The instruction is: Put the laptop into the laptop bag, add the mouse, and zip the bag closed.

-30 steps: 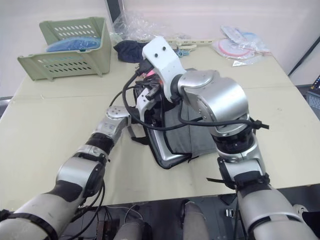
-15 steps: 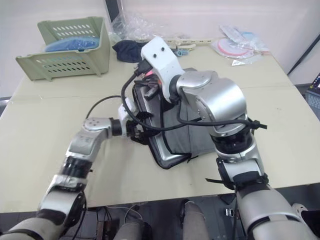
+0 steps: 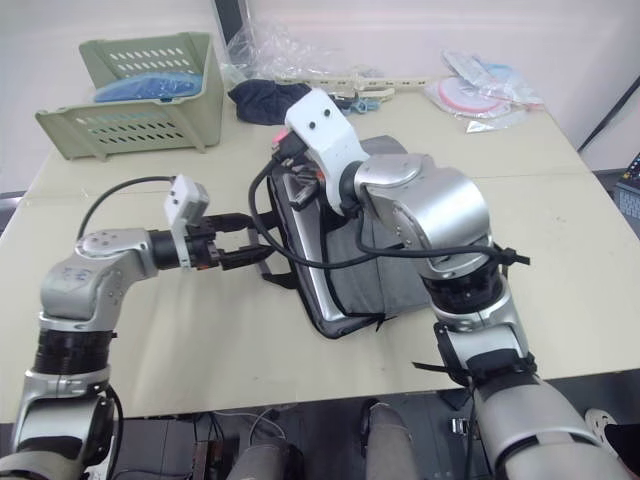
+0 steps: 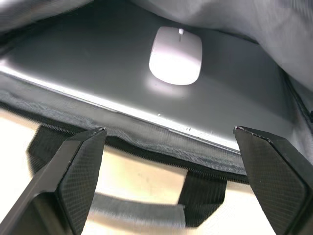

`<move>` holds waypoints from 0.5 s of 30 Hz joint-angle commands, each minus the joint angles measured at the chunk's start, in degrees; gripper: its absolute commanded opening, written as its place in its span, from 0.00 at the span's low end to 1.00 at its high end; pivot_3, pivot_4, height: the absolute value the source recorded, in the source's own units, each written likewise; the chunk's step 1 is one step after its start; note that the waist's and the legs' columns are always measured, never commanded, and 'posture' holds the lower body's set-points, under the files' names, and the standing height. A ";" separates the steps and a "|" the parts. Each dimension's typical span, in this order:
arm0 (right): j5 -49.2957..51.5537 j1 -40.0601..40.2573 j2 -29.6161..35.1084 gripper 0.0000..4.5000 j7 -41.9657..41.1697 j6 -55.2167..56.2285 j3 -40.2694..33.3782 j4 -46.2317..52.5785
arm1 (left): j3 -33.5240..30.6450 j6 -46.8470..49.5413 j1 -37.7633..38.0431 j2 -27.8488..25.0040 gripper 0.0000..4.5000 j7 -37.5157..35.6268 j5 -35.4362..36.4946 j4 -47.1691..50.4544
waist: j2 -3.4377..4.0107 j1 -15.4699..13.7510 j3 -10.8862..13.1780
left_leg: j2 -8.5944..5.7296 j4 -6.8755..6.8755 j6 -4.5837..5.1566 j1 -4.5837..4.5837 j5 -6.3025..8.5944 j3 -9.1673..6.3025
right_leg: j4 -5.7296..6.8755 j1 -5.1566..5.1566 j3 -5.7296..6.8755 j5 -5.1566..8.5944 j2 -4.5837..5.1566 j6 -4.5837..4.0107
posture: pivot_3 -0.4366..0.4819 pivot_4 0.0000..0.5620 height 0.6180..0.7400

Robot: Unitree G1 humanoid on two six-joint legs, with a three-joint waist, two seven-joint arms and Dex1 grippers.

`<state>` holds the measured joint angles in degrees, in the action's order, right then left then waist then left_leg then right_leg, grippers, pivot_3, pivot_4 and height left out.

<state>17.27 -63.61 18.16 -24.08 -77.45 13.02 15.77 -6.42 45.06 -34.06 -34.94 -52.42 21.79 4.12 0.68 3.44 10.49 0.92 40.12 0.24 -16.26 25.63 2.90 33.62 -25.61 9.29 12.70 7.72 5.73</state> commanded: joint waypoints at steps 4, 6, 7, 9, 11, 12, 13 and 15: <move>4.27 3.98 3.58 0.00 -4.70 1.76 0.56 9.22 | -2.15 0.59 -2.23 -5.82 0.99 -3.52 4.95 2.36 | 0.00 -0.06 0.00 | -0.02 -0.03 -0.01 0.02 0.01 0.00 | 0.00 0.00 -0.01 0.00 0.00 0.00 | 0.48 0.27 1.00; 4.57 4.75 4.85 0.00 -5.33 2.38 1.01 9.69 | -2.41 0.77 -2.63 -6.88 0.99 -4.16 5.76 2.32 | 0.00 -0.10 0.00 | -0.02 -0.04 -0.01 0.01 0.01 0.00 | -0.03 0.00 0.01 0.00 0.00 0.00 | 0.48 0.27 1.00; 4.70 5.42 5.99 0.00 -5.90 2.90 1.33 10.05 | -3.12 1.22 -2.88 -7.67 0.99 -4.63 6.65 2.71 | 0.00 -0.10 0.00 | -0.02 -0.04 -0.02 0.01 0.01 -0.01 | -0.03 0.00 0.01 0.00 -0.01 0.00 | 0.48 0.27 1.00; 4.88 6.65 7.87 0.00 -6.74 3.81 1.69 10.57 | -4.95 3.18 -3.40 -9.99 0.99 -5.33 8.90 4.16 | 0.00 -0.21 0.00 | -0.02 -0.04 -0.02 0.01 0.01 0.00 | -0.03 0.00 0.00 0.00 -0.01 -0.01 | 0.48 0.27 1.00; 4.98 7.19 8.63 0.00 -6.96 4.38 1.92 10.65 | -5.94 4.23 -3.48 -11.62 0.99 -5.59 10.24 5.10 | 0.00 -0.22 0.00 | -0.02 -0.04 -0.02 0.01 0.01 0.01 | -0.04 0.00 -0.01 0.00 -0.01 -0.01 | 0.48 0.27 1.00; 5.08 7.47 8.85 0.00 -7.00 4.61 1.96 10.78 | -6.43 4.68 -3.43 -12.39 0.99 -5.54 10.90 5.59 | 0.00 -0.24 0.00 | -0.02 -0.04 -0.03 0.00 0.01 0.00 | -0.05 0.00 0.00 0.00 -0.01 -0.01 | 0.48 0.27 1.00; 5.27 8.05 9.23 0.00 -7.20 4.93 2.05 11.01 | -7.24 5.27 -3.31 -13.47 0.99 -5.55 11.69 6.21 | 0.00 -0.27 0.00 | -0.02 -0.04 -0.03 0.01 0.02 0.00 | -0.04 0.00 -0.01 0.01 -0.01 -0.01 | 0.48 0.27 1.00; 5.29 10.20 10.58 0.00 -8.05 6.69 2.38 11.47 | -9.91 6.86 -2.89 -15.62 0.99 -5.83 14.08 7.30 | 0.00 -0.37 0.00 | -0.02 -0.03 -0.03 0.00 0.02 0.00 | -0.05 0.00 -0.01 0.01 0.00 -0.01 | 0.48 0.27 1.00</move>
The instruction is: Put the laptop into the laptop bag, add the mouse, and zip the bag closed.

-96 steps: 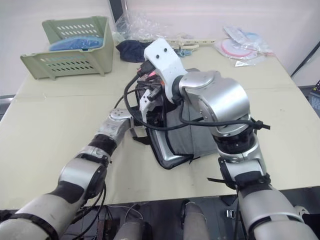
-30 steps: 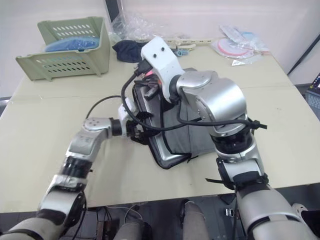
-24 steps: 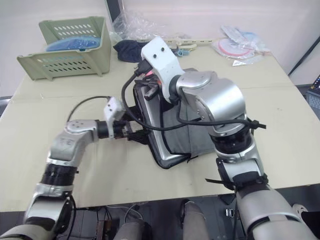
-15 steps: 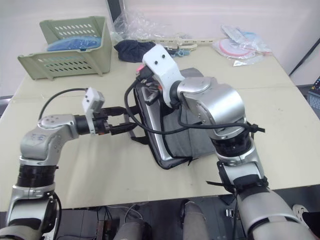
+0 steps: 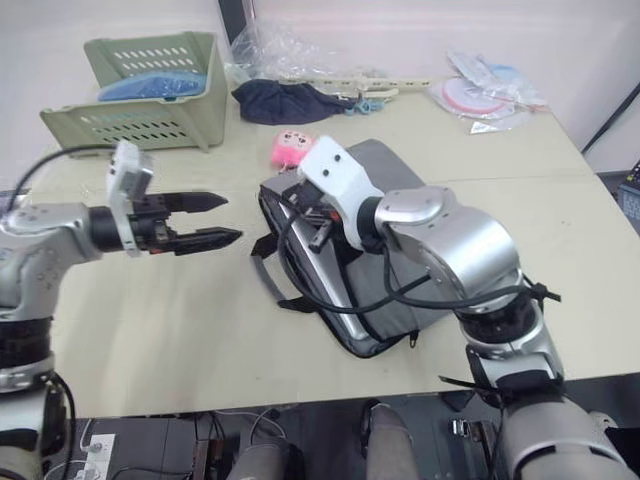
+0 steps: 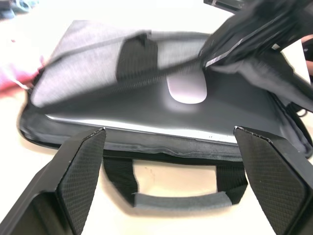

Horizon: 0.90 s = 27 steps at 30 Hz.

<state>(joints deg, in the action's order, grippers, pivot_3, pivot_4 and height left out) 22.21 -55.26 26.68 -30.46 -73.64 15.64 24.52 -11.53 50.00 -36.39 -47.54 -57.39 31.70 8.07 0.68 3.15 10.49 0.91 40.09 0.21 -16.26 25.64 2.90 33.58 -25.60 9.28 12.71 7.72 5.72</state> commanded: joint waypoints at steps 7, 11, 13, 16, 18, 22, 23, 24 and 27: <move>2.65 6.79 6.20 0.00 -6.82 7.92 -0.17 5.71 | -6.22 2.18 0.38 -5.29 0.99 -0.24 6.64 3.07 | 0.00 -0.65 0.00 | -0.02 0.00 -0.01 -0.01 0.01 -0.02 | -0.05 0.03 0.00 0.00 0.00 0.00 | 0.48 0.27 1.00; 4.67 8.99 9.21 0.00 -11.07 10.33 -0.60 8.42 | -5.68 1.87 0.65 -5.00 0.99 0.05 7.14 3.09 | 0.00 -0.65 0.00 | -0.01 0.00 -0.02 -0.01 0.01 0.01 | -0.06 0.03 0.00 0.00 -0.01 0.00 | 0.48 0.27 1.00; 5.55 10.55 11.70 0.00 -14.10 12.28 -1.02 9.80 | -5.34 1.73 0.63 -4.81 0.99 0.22 7.39 2.98 | 0.00 -0.72 0.00 | -0.01 -0.02 -0.02 -0.01 0.01 0.01 | -0.07 0.03 0.00 0.00 -0.02 0.00 | 0.48 0.27 1.00; 6.39 12.15 14.76 0.00 -17.75 15.25 -1.70 10.58 | -4.77 1.38 0.29 -4.65 0.99 0.25 7.41 2.38 | 0.00 -0.83 0.00 | -0.01 -0.02 -0.02 -0.01 0.01 0.02 | -0.09 0.03 0.01 0.00 -0.02 0.00 | 0.48 0.27 1.00; 7.16 13.02 16.90 0.00 -20.85 17.27 -2.18 10.93 | -4.18 1.07 -0.12 -4.47 0.99 0.04 7.40 1.84 | -0.01 -1.04 0.00 | -0.01 -0.02 -0.02 -0.01 0.01 0.04 | -0.10 0.03 -0.01 0.00 -0.02 0.00 | 0.48 0.27 1.00; 7.58 13.85 19.16 0.00 -23.69 19.73 -2.13 10.94 | -3.30 0.45 -0.79 -4.21 0.99 -0.12 7.43 0.92 | -0.01 -1.29 0.00 | 0.00 -0.02 -0.03 0.01 0.02 0.08 | -0.10 0.03 -0.03 0.00 -0.02 -0.01 | 0.48 0.27 1.00; 7.43 13.87 19.28 0.00 -23.81 20.09 -2.02 10.85 | -3.11 0.28 -0.90 -4.16 0.99 -0.15 7.39 0.70 | -0.01 -1.33 0.00 | 0.00 -0.02 -0.03 0.01 0.02 0.09 | -0.10 0.03 -0.04 0.00 -0.03 -0.01 | 0.48 0.27 1.00; 7.29 13.94 19.31 0.00 -23.72 20.28 -2.08 10.80 | -2.90 0.09 -0.97 -4.13 0.99 -0.20 7.34 0.51 | -0.01 -1.38 0.00 | 0.01 -0.02 -0.03 0.02 0.02 0.09 | -0.09 0.03 -0.04 0.00 -0.03 -0.01 | 0.48 0.27 1.00; 7.06 14.50 19.20 0.17 -23.02 20.64 -2.65 10.77 | -2.24 -0.36 -1.30 -3.90 1.00 -0.27 7.34 0.09 | -0.01 -1.46 0.00 | 0.00 -0.01 -0.03 0.01 0.02 0.09 | -0.09 0.03 -0.04 0.00 -0.02 -0.01 | 0.48 0.27 1.00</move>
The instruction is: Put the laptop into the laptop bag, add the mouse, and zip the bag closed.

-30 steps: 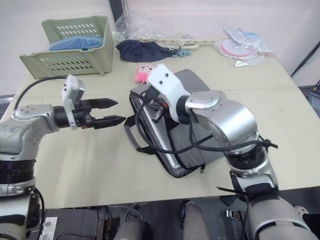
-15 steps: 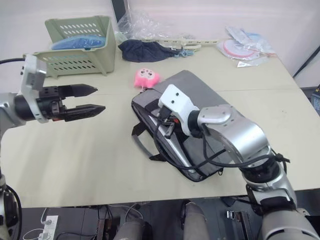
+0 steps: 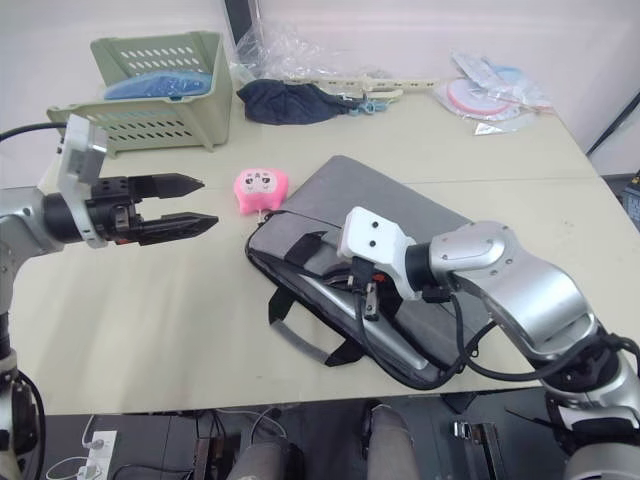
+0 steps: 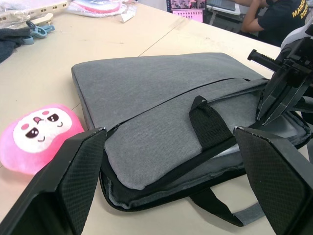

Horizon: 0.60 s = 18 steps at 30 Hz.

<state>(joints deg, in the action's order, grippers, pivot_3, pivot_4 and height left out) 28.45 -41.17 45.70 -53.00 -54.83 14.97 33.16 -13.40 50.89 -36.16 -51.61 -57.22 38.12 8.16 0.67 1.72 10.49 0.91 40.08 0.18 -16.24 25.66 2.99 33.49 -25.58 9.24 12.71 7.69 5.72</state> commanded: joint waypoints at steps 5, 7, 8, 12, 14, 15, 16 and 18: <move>0.57 0.68 -0.61 0.58 0.94 2.28 -2.66 1.73 | 0.64 -1.99 -2.11 0.61 1.00 -0.68 0.59 -1.07 | 0.00 -0.09 0.00 | -0.01 0.03 0.00 -0.01 0.00 0.00 | 0.00 0.00 0.00 0.00 0.00 0.00 | 0.48 0.27 1.00; 0.66 0.45 -1.37 0.58 1.80 1.95 -3.18 1.32 | 0.98 -2.38 -2.14 0.72 1.00 -0.83 0.32 -1.57 | -0.01 -0.09 0.00 | -0.01 0.03 0.00 0.00 0.00 0.00 | 0.01 0.00 0.00 0.00 0.01 0.00 | 0.48 0.27 1.00; 1.20 -0.53 -2.03 0.58 2.42 1.12 -4.06 0.88 | 1.07 -2.46 -2.14 0.81 1.00 -0.93 0.33 -1.92 | -0.01 -0.09 0.00 | -0.01 0.03 0.00 0.00 0.00 0.00 | 0.01 0.00 0.00 0.00 0.00 0.00 | 0.48 0.27 1.00; 4.57 -4.10 -3.40 0.58 4.35 -3.77 -8.71 -0.51 | 1.68 -3.60 -2.09 1.00 1.00 -1.56 -0.15 -4.01 | 0.00 -0.08 0.00 | -0.01 0.04 0.00 0.00 0.00 0.00 | 0.02 0.00 0.00 0.00 0.00 0.00 | 0.48 0.27 1.00; 7.50 -6.00 -3.57 0.58 5.55 -7.82 -12.83 -1.39 | 2.08 -4.75 -2.00 1.42 1.00 -1.97 -0.76 -6.31 | 0.00 -0.11 0.00 | 0.00 0.04 0.00 0.00 0.00 0.00 | 0.03 0.00 0.01 0.00 0.00 0.00 | 0.48 0.27 1.00; 8.67 -6.51 -3.56 0.58 6.29 -9.61 -14.60 -1.61 | 2.24 -5.23 -2.03 1.62 1.00 -2.17 -0.95 -7.45 | 0.00 -0.14 0.00 | 0.00 0.05 0.00 0.00 0.00 -0.01 | 0.03 0.00 0.02 0.00 0.00 0.00 | 0.48 0.27 1.00; 9.45 -6.73 -3.57 0.58 6.92 -10.83 -15.52 -1.50 | 2.28 -5.52 -2.00 1.65 1.00 -2.34 -0.96 -8.05 | -0.01 -0.16 0.00 | -0.02 0.06 0.01 -0.02 0.00 -0.01 | 0.02 0.00 0.01 0.00 0.00 0.00 | 0.48 0.27 1.00; 12.22 -7.06 -2.58 0.58 8.71 -16.40 -21.39 -2.44 | 3.52 -8.17 -2.39 2.21 1.00 -3.26 -2.80 -12.62 | -0.02 -0.17 -0.01 | -0.01 0.05 0.00 -0.02 0.00 -0.02 | 0.04 0.00 0.03 0.00 0.00 0.00 | 0.48 0.27 1.00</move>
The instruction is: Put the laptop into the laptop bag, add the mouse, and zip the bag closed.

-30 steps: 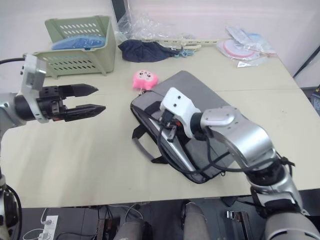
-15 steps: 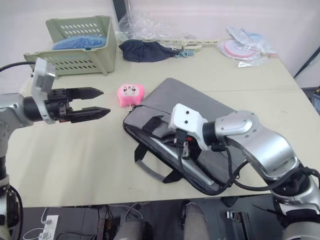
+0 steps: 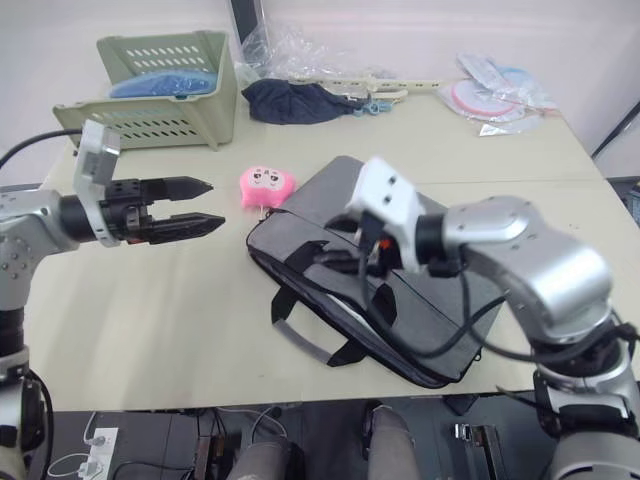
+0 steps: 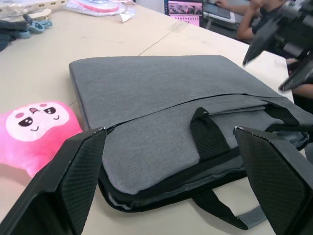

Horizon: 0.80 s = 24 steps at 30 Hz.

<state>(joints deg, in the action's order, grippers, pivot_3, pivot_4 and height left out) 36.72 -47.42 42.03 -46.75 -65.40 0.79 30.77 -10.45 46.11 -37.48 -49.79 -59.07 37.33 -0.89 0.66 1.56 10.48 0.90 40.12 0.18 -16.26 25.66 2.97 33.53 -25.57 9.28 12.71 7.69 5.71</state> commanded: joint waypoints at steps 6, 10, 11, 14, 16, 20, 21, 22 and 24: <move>8.29 6.81 9.28 0.58 4.23 -17.65 -22.50 1.58 | 3.78 -11.15 -3.55 3.19 1.00 -5.13 -7.05 -17.60 | -0.03 -0.66 -0.02 | -0.02 -0.04 0.04 -0.01 0.02 0.06 | -0.03 0.03 0.00 0.00 0.00 0.00 | 0.48 0.27 1.00; 10.57 20.27 10.17 0.58 4.11 -23.97 -34.21 6.82 | 4.01 -14.44 -8.31 8.35 1.00 -5.23 -8.92 -30.05 | -0.11 -1.64 -0.05 | -0.01 -0.04 0.04 -0.08 0.02 0.10 | -0.02 0.08 -0.02 0.00 0.00 0.01 | 0.48 0.27 1.00; 11.13 23.04 9.98 0.58 4.03 -24.75 -36.28 8.07 | 4.08 -15.44 -9.04 9.18 1.00 -5.54 -9.56 -32.35 | -0.11 -1.58 -0.05 | -0.01 0.00 0.04 -0.08 0.02 0.11 | -0.01 0.11 -0.03 -0.01 0.00 0.01 | 0.48 0.27 1.00; 13.05 30.85 8.20 0.58 3.59 -26.91 -42.70 11.10 | 5.45 -18.54 -10.96 11.89 1.00 -6.79 -11.89 -38.36 | -0.13 -1.61 -0.07 | -0.05 0.00 0.09 -0.10 0.04 0.24 | 0.03 0.13 -0.13 -0.01 0.02 0.03 | 0.48 0.27 1.00; 13.28 35.43 7.18 0.58 3.70 -27.07 -46.38 11.78 | 5.84 -20.18 -12.35 13.61 1.00 -6.84 -13.31 -41.73 | -0.14 -1.61 -0.07 | -0.05 0.01 0.10 -0.11 0.04 0.25 | 0.03 0.14 -0.14 -0.02 0.02 0.04 | 0.48 0.27 1.00; 12.12 45.28 5.90 0.58 3.64 -25.70 -52.44 11.39 | 6.07 -22.38 -13.98 16.00 1.00 -6.77 -15.27 -46.83 | -0.19 -1.60 -0.09 | -0.04 0.01 0.10 -0.08 0.04 0.26 | 0.06 0.14 -0.16 -0.02 0.02 0.04 | 0.48 0.27 1.00; 12.23 47.53 5.66 0.58 3.26 -25.24 -53.81 11.34 | 6.04 -22.78 -14.25 16.47 1.00 -6.94 -15.59 -47.68 | -0.20 -1.64 -0.10 | -0.04 0.01 0.10 -0.06 0.04 0.26 | 0.08 0.15 -0.16 -0.02 0.02 0.04 | 0.48 0.27 1.00; 12.16 49.89 5.68 0.58 3.04 -24.38 -54.66 11.47 | 5.94 -22.85 -14.56 16.86 1.00 -6.89 -15.82 -48.15 | -0.20 -1.69 -0.10 | -0.04 -0.01 0.10 -0.07 0.04 0.26 | 0.06 0.15 -0.16 -0.02 0.02 0.04 | 0.48 0.27 1.00; 13.01 52.29 5.63 0.58 2.91 -23.32 -55.63 11.53 | 5.80 -23.31 -14.95 17.10 1.00 -7.08 -16.29 -48.84 | -0.20 -1.64 -0.10 | -0.06 0.00 0.12 -0.05 0.06 0.29 | 0.06 0.16 -0.19 -0.02 0.03 0.04 | 0.48 0.27 1.00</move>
<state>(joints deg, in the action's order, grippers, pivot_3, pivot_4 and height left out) 48.97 4.12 47.41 -43.02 -90.52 -52.10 41.15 -3.89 23.93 -51.06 -32.56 -65.23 21.63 -49.62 0.45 -0.08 10.38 0.83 40.13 0.31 -16.31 25.72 3.30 33.59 -25.41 9.06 12.68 7.72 5.77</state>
